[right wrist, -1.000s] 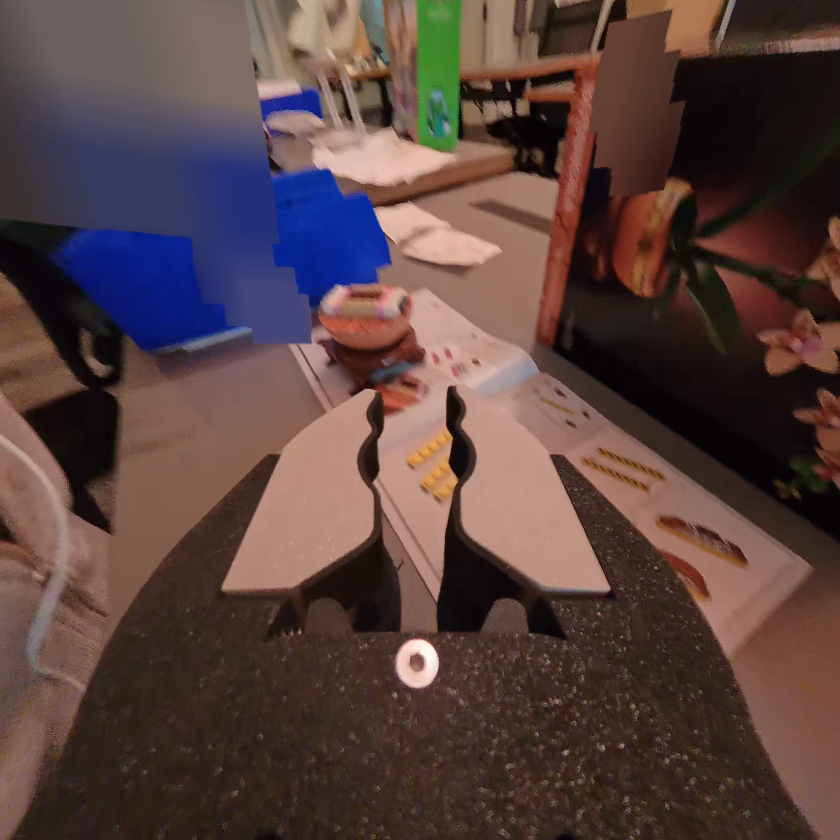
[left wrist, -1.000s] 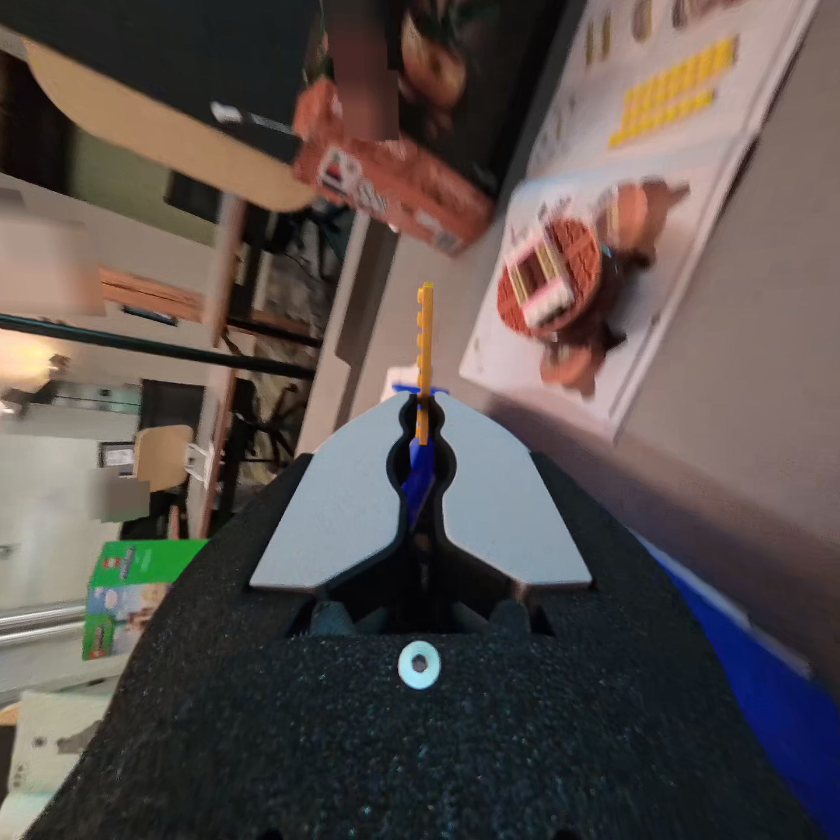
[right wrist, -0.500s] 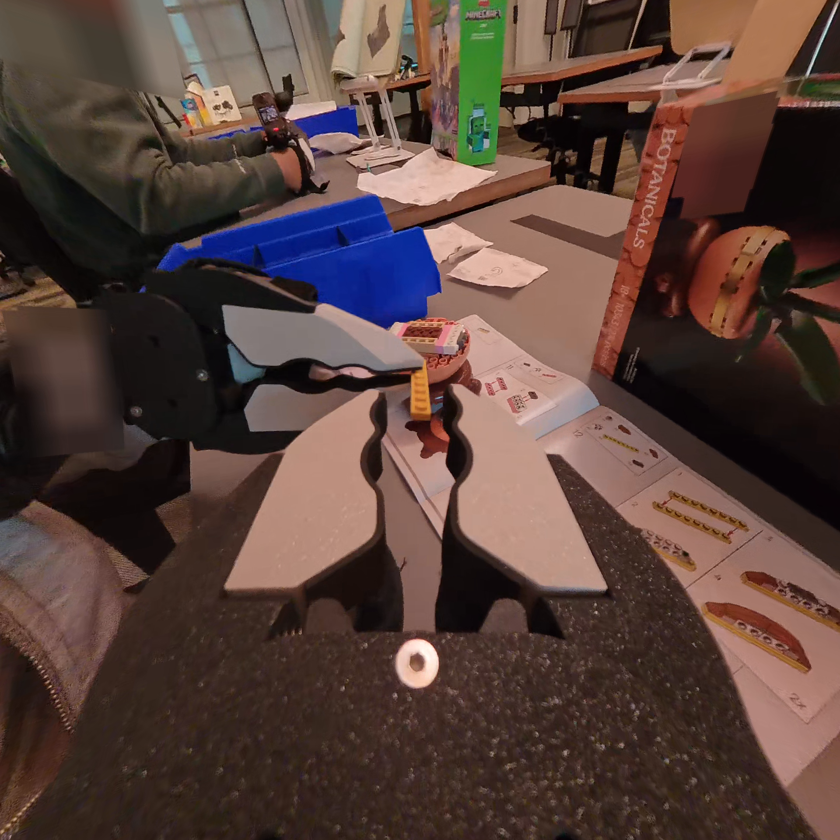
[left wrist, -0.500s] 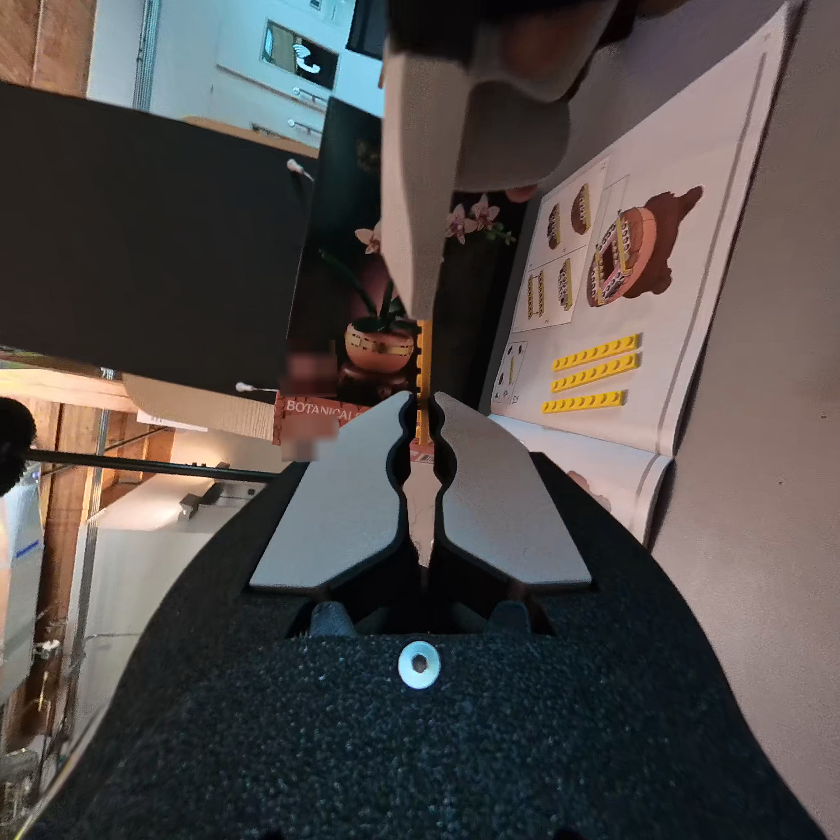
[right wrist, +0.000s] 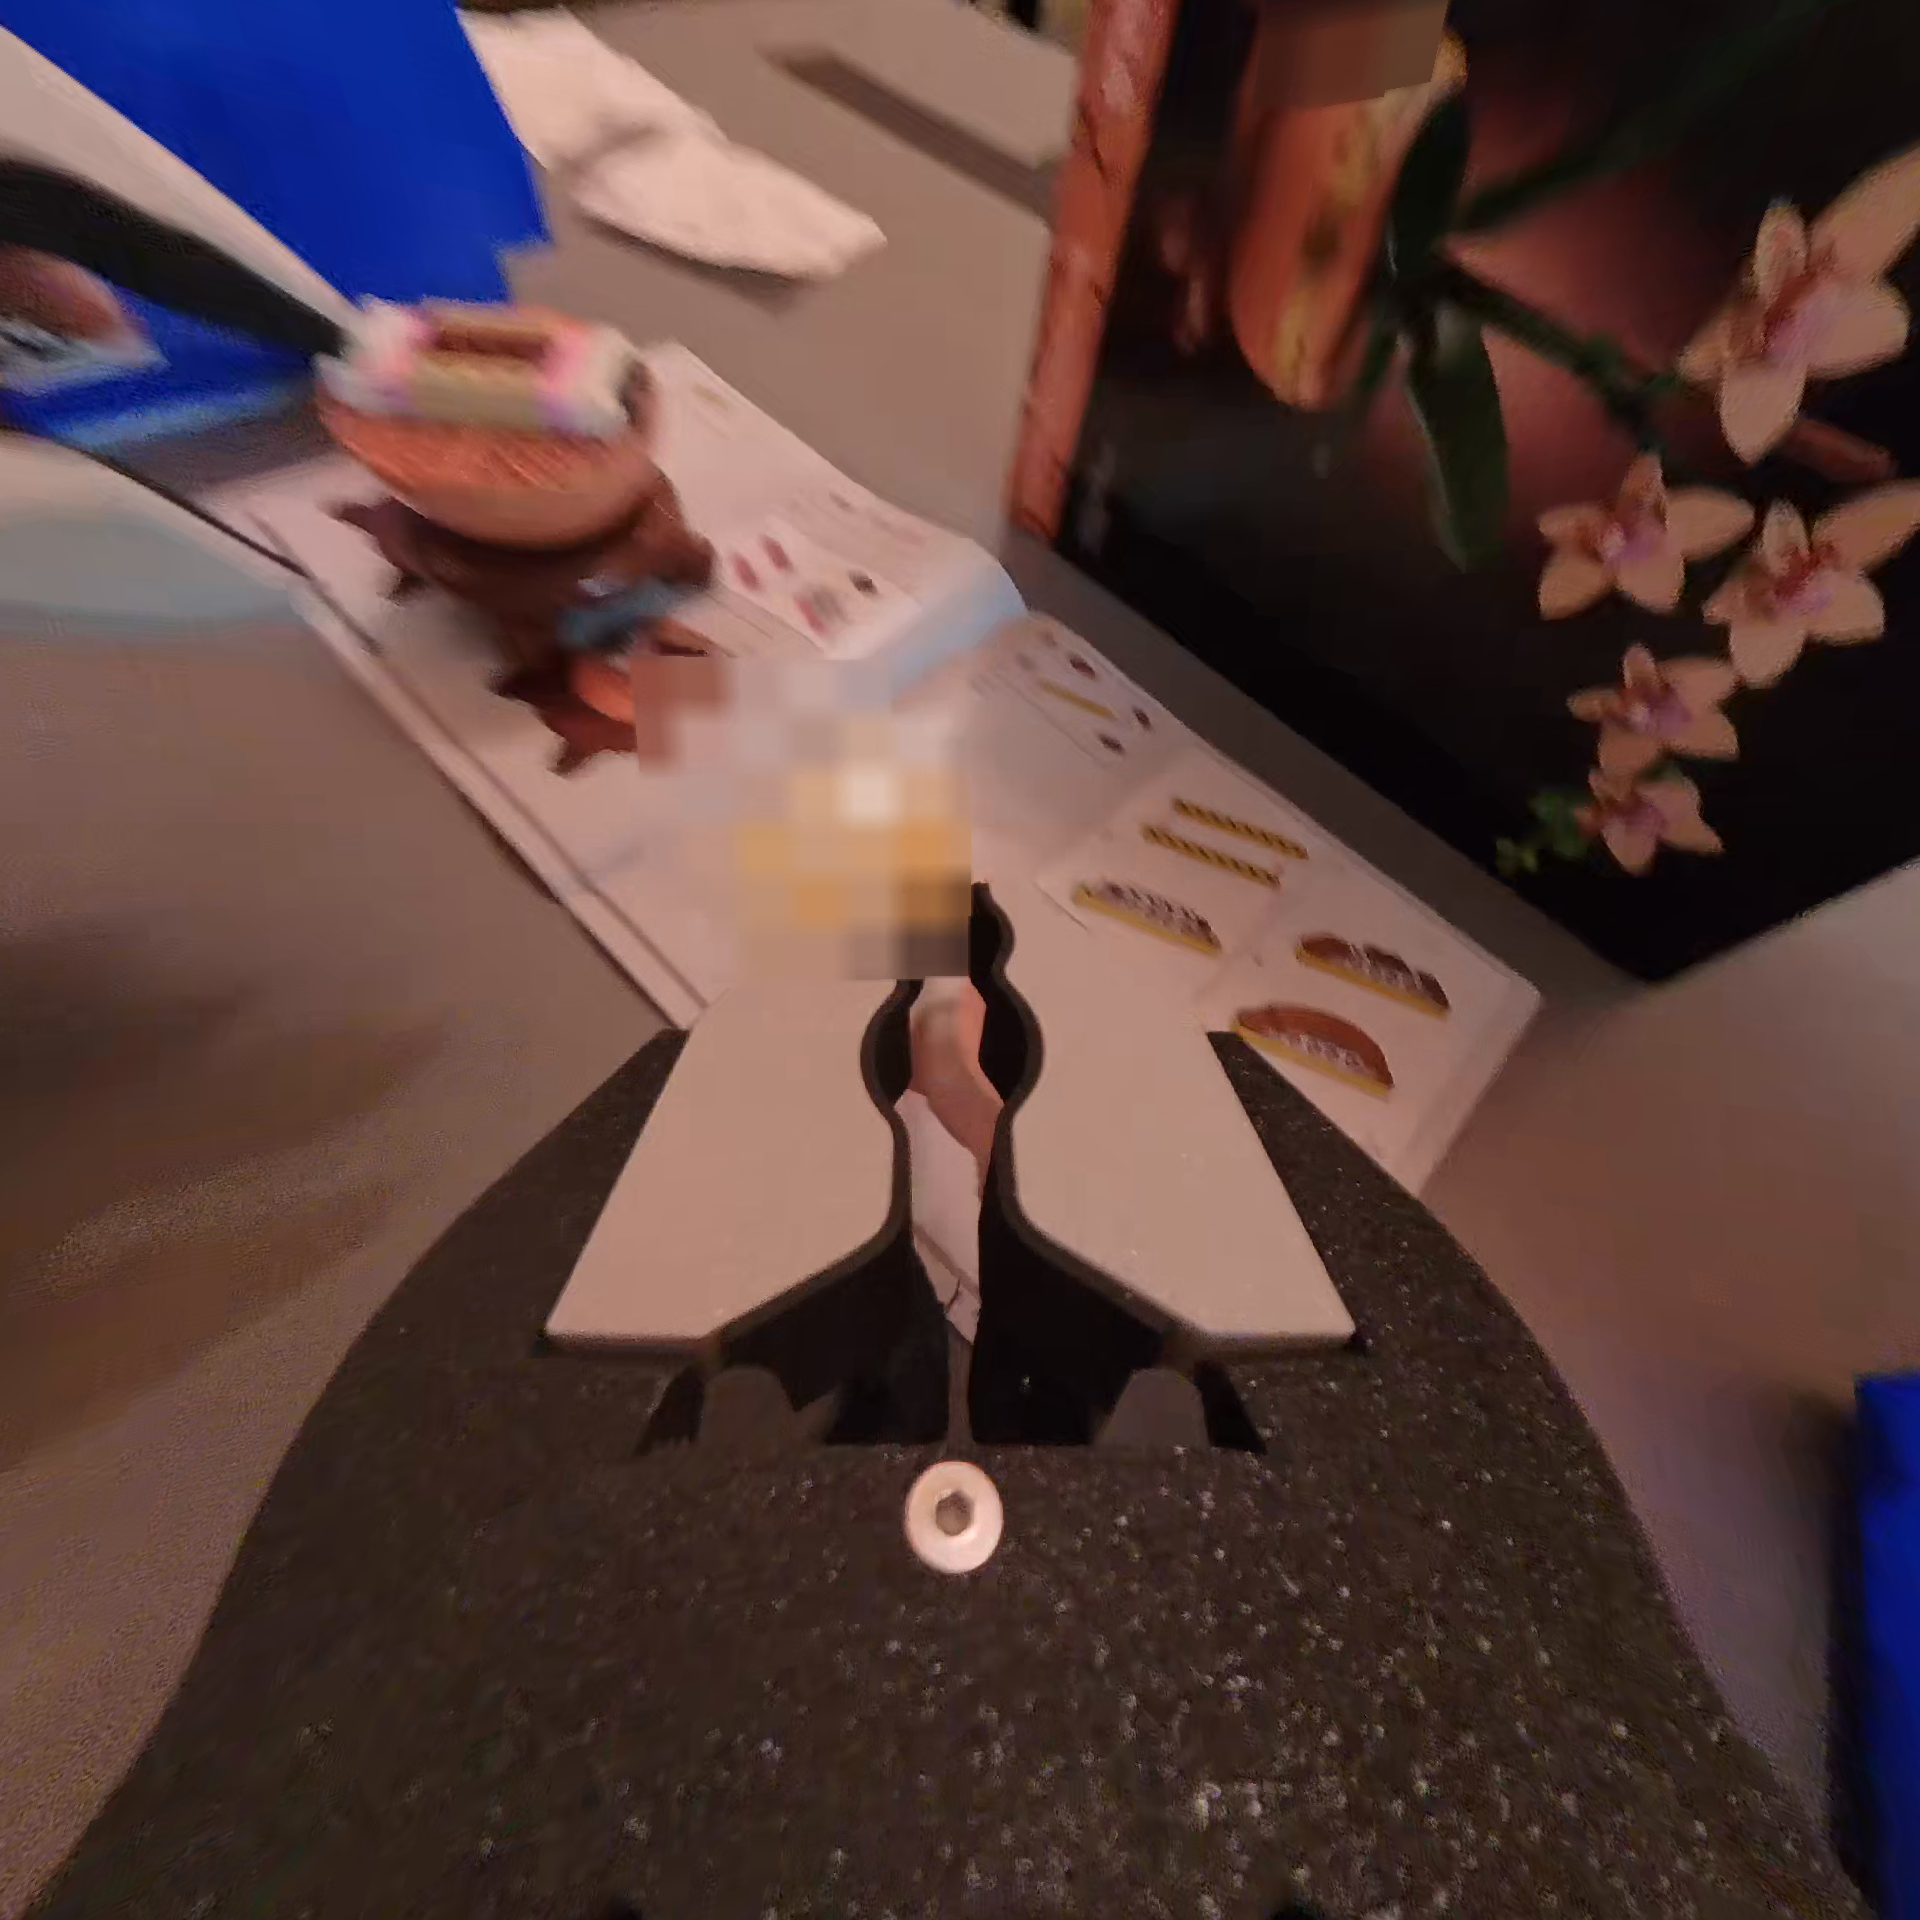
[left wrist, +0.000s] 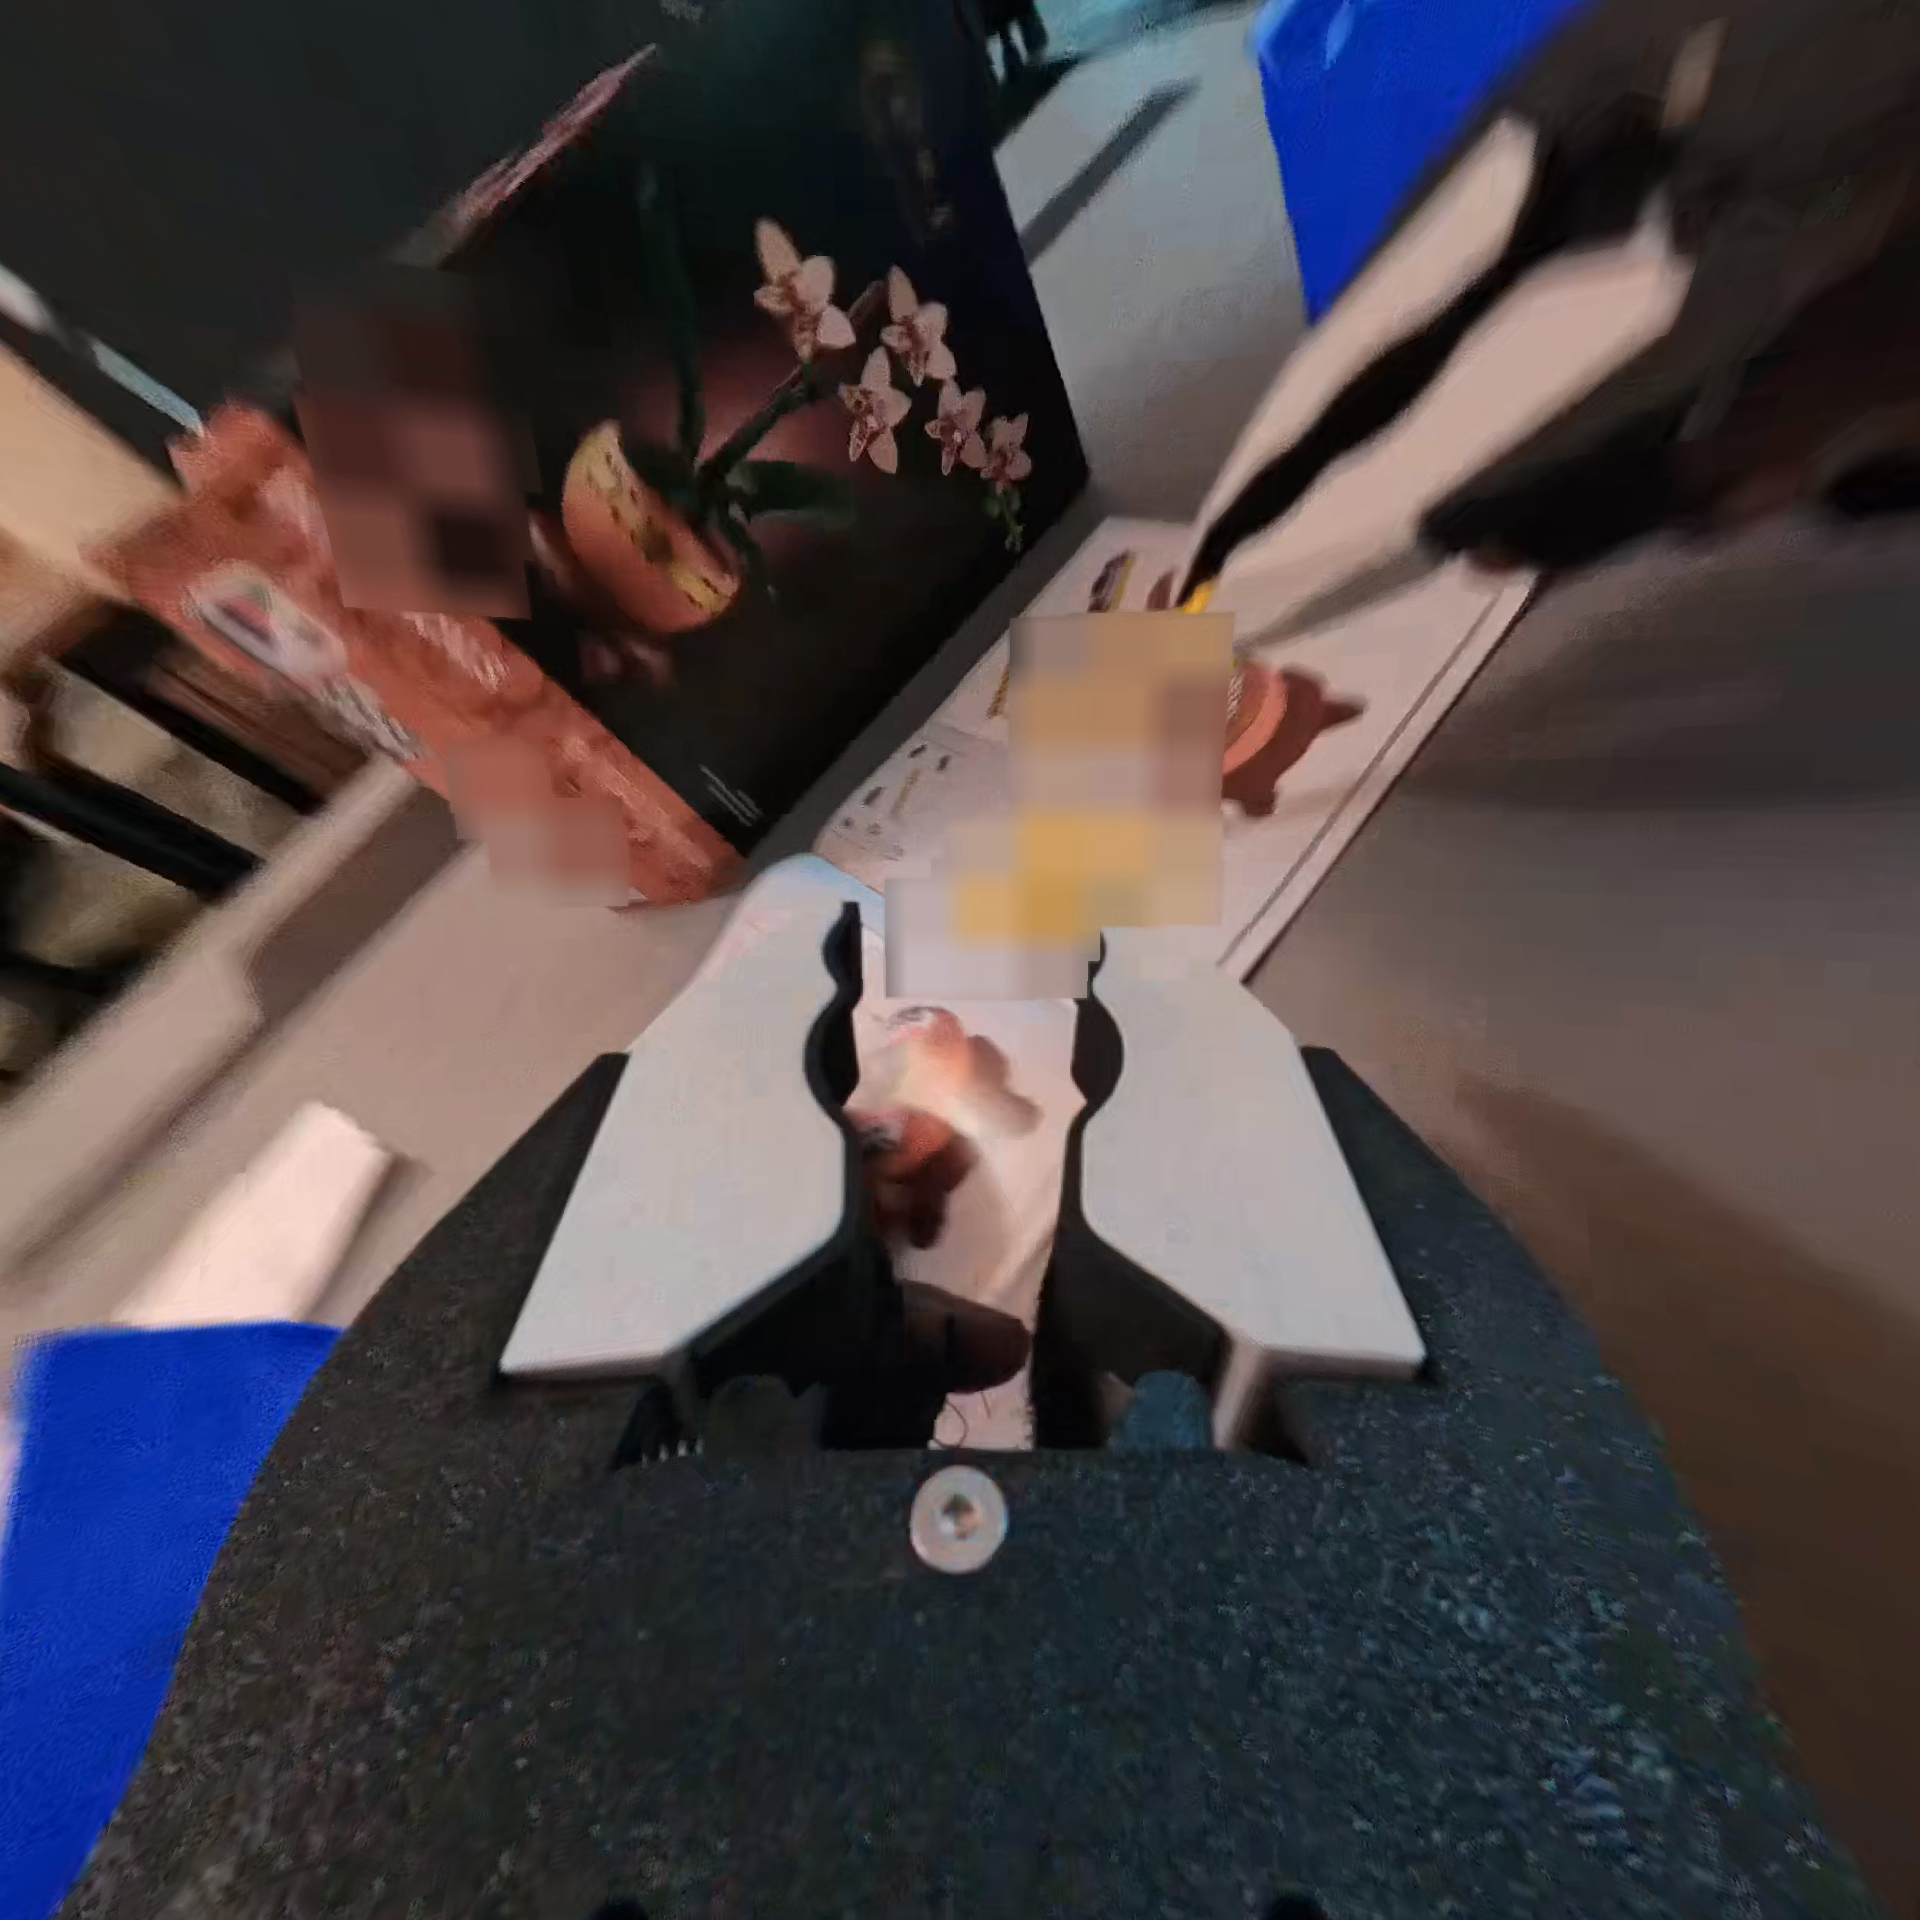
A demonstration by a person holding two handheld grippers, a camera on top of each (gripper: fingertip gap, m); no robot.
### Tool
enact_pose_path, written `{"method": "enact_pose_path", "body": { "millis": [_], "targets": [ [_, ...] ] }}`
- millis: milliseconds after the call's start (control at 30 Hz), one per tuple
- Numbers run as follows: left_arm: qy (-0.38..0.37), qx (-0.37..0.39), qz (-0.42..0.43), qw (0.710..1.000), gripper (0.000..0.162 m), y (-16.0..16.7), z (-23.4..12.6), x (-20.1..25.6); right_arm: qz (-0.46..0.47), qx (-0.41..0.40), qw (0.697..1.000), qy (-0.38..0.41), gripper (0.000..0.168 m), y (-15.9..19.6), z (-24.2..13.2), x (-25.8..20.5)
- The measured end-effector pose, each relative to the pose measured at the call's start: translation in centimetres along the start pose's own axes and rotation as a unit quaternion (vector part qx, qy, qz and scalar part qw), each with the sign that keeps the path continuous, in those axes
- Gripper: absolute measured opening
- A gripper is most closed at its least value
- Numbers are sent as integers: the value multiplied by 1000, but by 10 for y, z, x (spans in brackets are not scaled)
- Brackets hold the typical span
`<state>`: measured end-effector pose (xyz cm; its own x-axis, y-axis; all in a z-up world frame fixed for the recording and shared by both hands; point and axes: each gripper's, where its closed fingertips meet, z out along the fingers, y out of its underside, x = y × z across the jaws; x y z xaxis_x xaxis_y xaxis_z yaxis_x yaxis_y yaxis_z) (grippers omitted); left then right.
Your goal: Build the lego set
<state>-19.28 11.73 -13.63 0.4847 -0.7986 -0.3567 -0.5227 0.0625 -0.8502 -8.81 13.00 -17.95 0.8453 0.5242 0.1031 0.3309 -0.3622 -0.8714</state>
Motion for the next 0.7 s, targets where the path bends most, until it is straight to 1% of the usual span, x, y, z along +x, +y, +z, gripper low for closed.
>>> {"method": "enact_pose_path", "body": {
  "millis": [67,133,233,433,600,700],
  "targets": [
    [38,17,-111,993,39,0,-9,1,4,-30,999,24,7,14,12,3],
    [58,19,-167,984,39,4,-17,-1,5,-51,998,44,7,19,21,4],
    [53,12,-170,984,40,14,-24,-6,-4,-69,995,70,7,21,30,6],
    [68,-4,-175,982,39,33,-22,-6,9,-120,990,68,10,35,37,-4],
    [75,-10,-192,978,39,42,-18,-4,22,-135,990,39,17,38,35,-16],
    [66,-26,-176,982,38,50,-13,-4,12,-122,992,35,16,32,30,-13]
  ]
}}
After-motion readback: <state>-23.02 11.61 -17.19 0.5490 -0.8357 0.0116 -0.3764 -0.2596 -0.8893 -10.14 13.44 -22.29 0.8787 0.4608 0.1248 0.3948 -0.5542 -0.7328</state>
